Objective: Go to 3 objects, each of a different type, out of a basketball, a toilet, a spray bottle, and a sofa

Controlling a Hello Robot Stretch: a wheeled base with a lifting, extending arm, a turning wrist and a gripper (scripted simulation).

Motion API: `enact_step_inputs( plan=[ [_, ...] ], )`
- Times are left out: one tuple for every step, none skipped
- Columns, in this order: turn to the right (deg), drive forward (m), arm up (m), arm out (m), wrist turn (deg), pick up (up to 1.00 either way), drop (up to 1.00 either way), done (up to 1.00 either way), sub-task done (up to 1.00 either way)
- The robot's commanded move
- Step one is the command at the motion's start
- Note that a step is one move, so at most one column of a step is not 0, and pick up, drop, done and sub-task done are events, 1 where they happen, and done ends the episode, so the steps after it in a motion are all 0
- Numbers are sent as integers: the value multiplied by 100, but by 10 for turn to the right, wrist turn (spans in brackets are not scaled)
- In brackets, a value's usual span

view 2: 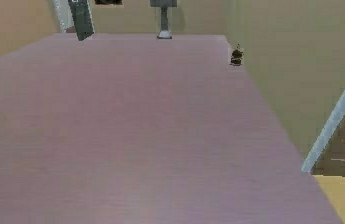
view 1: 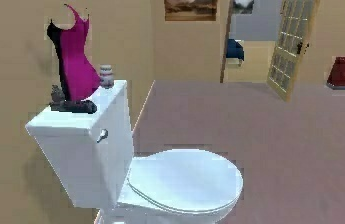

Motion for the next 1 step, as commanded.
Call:
enact_step_inputs(
  plan=[
    [450,0,0,0,0,0,0,0,0]
  ],
)
